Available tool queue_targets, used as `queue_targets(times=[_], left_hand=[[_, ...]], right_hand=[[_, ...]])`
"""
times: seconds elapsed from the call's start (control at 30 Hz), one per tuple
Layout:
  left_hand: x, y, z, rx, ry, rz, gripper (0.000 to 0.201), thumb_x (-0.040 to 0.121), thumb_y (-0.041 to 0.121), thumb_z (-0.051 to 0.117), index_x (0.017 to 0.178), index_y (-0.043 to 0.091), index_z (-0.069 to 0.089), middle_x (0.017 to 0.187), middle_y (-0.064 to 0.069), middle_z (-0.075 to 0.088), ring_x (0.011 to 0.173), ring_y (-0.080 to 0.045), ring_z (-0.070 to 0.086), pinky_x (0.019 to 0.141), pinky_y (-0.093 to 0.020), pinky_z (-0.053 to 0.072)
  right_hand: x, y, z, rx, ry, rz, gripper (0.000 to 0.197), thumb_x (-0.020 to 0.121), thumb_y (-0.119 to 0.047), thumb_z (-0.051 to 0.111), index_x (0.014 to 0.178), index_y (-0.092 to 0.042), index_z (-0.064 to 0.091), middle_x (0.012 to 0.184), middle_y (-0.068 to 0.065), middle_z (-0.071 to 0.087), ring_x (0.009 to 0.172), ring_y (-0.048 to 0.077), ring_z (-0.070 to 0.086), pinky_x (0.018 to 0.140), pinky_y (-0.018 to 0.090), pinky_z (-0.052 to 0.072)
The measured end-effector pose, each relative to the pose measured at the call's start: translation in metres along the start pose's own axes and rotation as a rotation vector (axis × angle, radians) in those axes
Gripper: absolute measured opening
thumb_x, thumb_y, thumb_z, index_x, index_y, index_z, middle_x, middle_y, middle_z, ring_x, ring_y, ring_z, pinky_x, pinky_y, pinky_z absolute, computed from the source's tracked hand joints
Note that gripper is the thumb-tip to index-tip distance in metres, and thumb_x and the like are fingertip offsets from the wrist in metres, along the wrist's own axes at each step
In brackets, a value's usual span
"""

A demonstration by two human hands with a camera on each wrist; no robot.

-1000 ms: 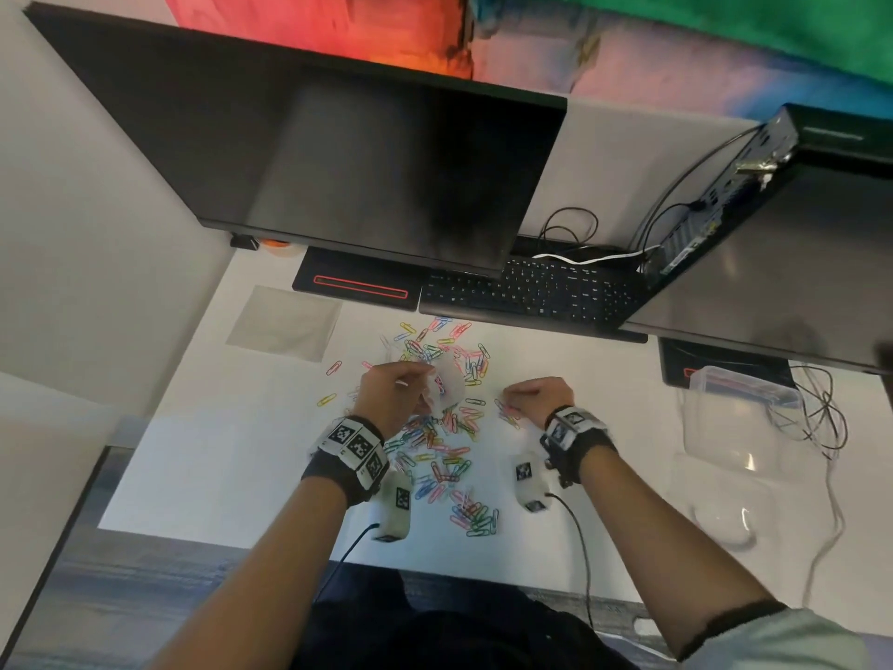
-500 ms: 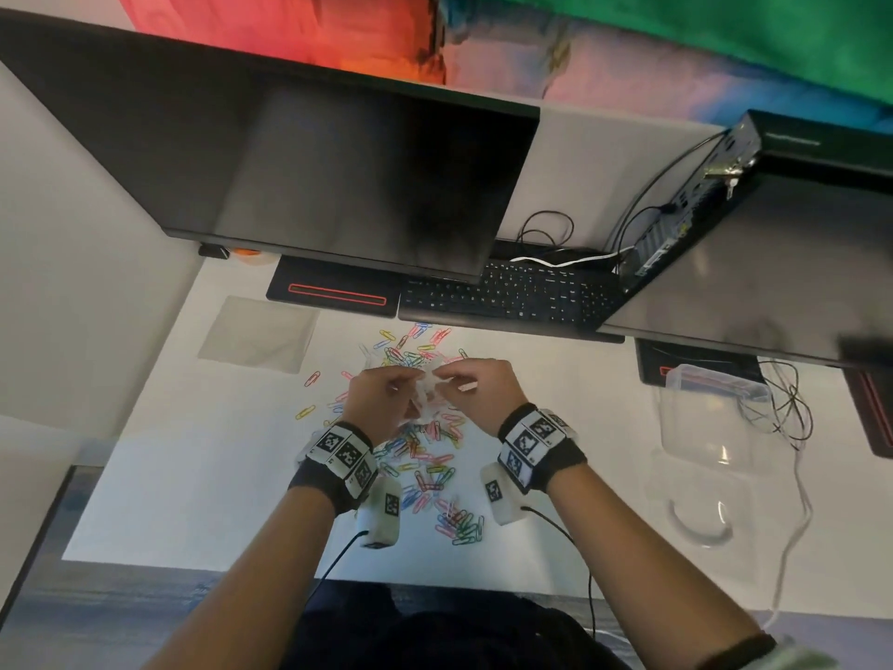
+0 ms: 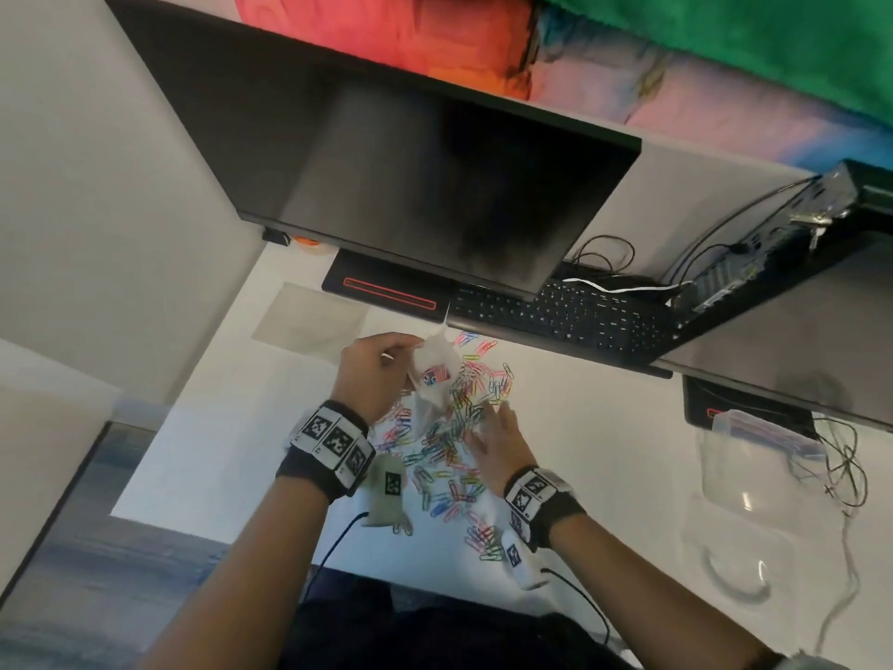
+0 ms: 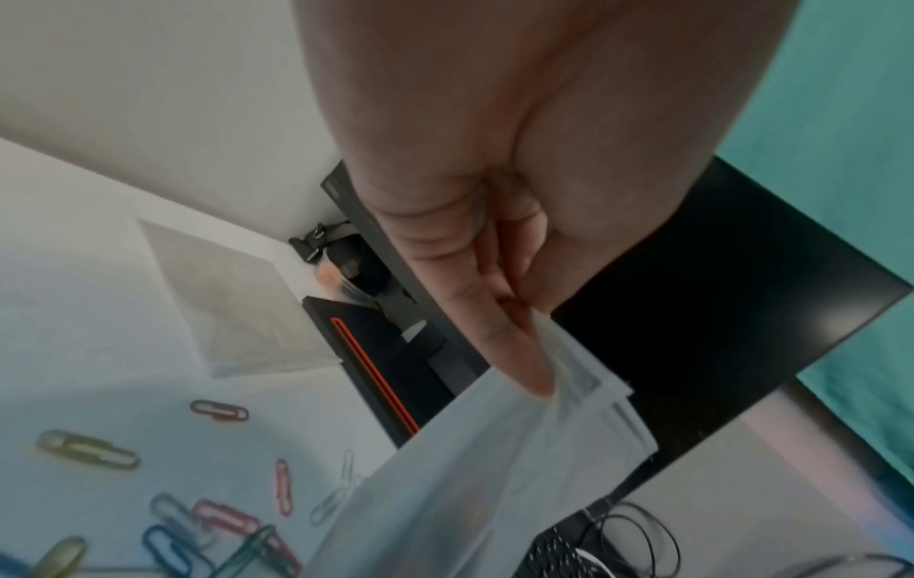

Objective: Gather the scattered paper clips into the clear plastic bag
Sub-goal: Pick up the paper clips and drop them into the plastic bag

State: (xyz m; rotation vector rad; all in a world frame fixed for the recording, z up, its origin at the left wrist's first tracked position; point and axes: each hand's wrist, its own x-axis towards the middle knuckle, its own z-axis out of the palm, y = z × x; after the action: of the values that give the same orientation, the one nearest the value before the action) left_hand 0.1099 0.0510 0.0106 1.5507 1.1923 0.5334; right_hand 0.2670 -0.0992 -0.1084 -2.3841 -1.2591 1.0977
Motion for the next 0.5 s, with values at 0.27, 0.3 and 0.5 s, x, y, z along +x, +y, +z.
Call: queue_targets(times=[0.27,0.3,0.5], left_hand=[[-0.001,-0.020,-0.014,-0.033,0.024,-0.041,0.020,0.098,0.006,0.056,0.102,0.014,0.075,0.086,-0.012,0.074,0.070,-0.025,0.075,0.074,-0.046,0.064],[-0.001,-0.023,-0.012,-0.032,0.028,-0.051,0.020,0.098,0.006,0.056,0.101,0.014,0.075,0.088,-0.013,0.073,0.070,-0.026,0.075,0.074,-0.046,0.064],[-0.011,-0.025,0.002,-0.008,0.019,-0.066,0.021,0.098,0.005,0.056,0.100,0.014,0.075,0.094,-0.017,0.073,0.072,-0.029,0.074,0.074,-0.045,0.064]], right_hand=[[-0.010,-0.008,0.013,-0.599,-0.008,-0.333,0.072,0.093,-0.017,0.051,0.152,-0.022,0.010,0.157,0.014,0.008,0.140,0.040,0.020,0.112,0.047,0.034],[-0.010,-0.007,0.010,-0.620,-0.034,-0.355,0.075,0.089,-0.007,0.054,0.151,-0.017,0.013,0.156,0.016,0.012,0.137,0.038,0.025,0.110,0.045,0.037],[0.003,0.006,0.001,-0.582,-0.033,-0.432,0.045,0.093,-0.005,0.047,0.137,-0.006,0.045,0.132,0.012,0.050,0.114,0.028,0.049,0.098,0.036,0.043]])
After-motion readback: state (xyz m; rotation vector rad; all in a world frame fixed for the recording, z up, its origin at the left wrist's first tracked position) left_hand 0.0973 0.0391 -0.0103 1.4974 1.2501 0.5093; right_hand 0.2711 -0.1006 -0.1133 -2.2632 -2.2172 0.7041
